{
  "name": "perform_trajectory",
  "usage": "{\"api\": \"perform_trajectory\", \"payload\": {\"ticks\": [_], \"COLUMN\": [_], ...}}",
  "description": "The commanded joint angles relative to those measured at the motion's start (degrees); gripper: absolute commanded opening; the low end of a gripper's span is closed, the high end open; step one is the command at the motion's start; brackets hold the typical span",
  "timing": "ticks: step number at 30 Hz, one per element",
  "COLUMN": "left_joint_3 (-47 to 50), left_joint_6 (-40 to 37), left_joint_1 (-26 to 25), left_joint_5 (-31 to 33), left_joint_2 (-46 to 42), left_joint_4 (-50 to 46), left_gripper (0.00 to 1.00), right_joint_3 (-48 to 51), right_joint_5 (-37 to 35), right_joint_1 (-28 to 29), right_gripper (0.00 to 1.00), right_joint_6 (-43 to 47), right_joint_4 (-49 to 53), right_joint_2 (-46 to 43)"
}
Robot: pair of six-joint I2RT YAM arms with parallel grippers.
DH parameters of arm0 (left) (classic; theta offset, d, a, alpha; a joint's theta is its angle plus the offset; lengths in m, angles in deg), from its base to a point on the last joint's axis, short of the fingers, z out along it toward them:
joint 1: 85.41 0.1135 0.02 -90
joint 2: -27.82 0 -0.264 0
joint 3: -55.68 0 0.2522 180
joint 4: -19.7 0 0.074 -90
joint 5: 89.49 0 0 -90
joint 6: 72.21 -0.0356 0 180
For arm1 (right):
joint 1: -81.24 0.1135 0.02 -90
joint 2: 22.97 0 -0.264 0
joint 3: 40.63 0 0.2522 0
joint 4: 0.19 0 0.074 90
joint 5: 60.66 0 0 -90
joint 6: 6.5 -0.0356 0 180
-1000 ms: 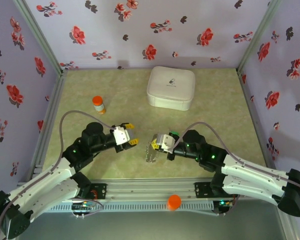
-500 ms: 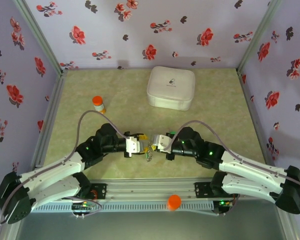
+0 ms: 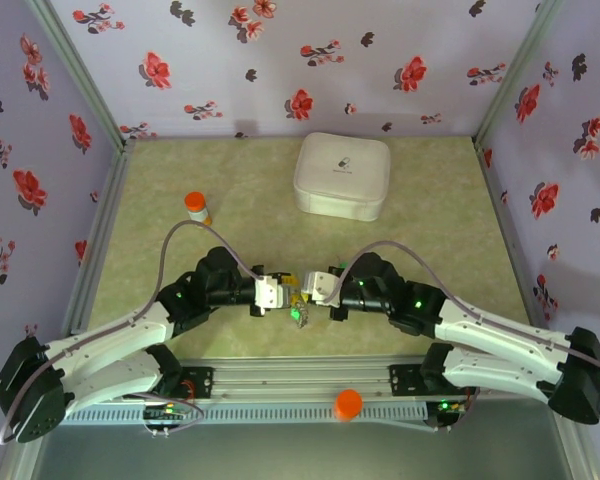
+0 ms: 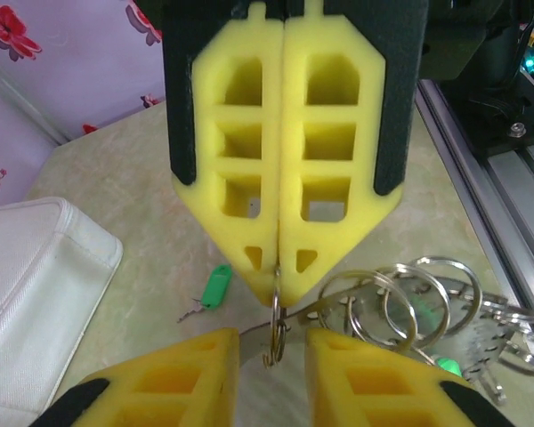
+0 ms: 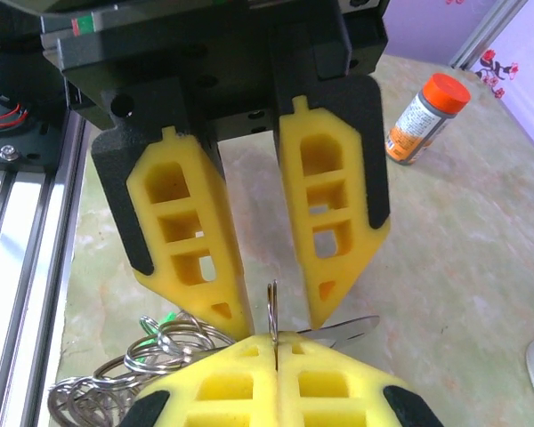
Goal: Put the keys on the keyring
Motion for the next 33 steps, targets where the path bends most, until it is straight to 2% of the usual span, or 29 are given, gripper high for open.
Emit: {"api": "perform_trajectory", "payload": {"ticks": [1, 4, 8, 11, 13, 18, 20, 22, 26, 30, 33], "left_joint_3": [-1.1, -1.3, -1.7, -1.6, -1.4, 0.1, 0.8, 1.2, 2.1, 2.5, 2.7], "left_joint_6": [1.5, 1.6, 0.3, 0.1, -0.5, -0.4, 0.5, 1.2, 3.6, 4.9, 5.6], "left_joint_1": [-0.5, -0.5, -0.6, -0.6, -0.6, -0.6, -0.6, -0.6, -0.6, -0.6, -0.6], "left_joint_5": [-1.9, -2.3, -2.3, -2.3, -2.1, 0.0, 0.9, 1.8, 3.0, 3.7, 4.4], "left_joint_2": [-0.6, -0.3, 0.1, -0.1, -0.4, -0.8, -1.1, -1.2, -1.4, -1.4, -1.9], "left_joint_4": [2.7, 2.2, 1.2, 1.7, 1.9, 4.5, 5.8, 6.5, 8.2, 8.6, 8.5], "left_gripper": [0.26, 0.19, 0.00, 0.00, 0.00, 0.00, 0.00, 0.00, 0.00, 0.00, 0.00], "right_joint_3": [-2.5, -2.8, -3.0, -2.6, -1.2, 4.3, 4.7, 3.4, 0.1, -3.3, -6.7], "right_joint_5": [-1.3, -1.0, -0.9, -2.1, -5.0, -14.8, -26.5, -37.9, -49.7, -47.9, -40.5], "right_joint_1": [0.5, 0.7, 0.9, 0.8, 0.8, -1.0, -1.3, -1.9, -3.3, -7.3, -11.2], "right_gripper": [0.00, 0.00, 0.00, 0.02, 0.26, 0.40, 0.44, 0.44, 0.44, 0.44, 0.45], "right_joint_6": [1.1, 1.1, 1.2, 0.8, 0.1, -4.5, -10.2, -18.2, -36.0, -49.6, -55.0], "right_joint_4": [-0.9, -1.1, -0.8, -0.9, -3.0, -9.4, -10.2, -6.5, 5.7, 15.1, 20.0], "right_joint_2": [-0.1, 0.1, 0.3, -0.2, -1.5, -8.2, -9.5, -9.3, -6.1, -0.3, 6.3]}}
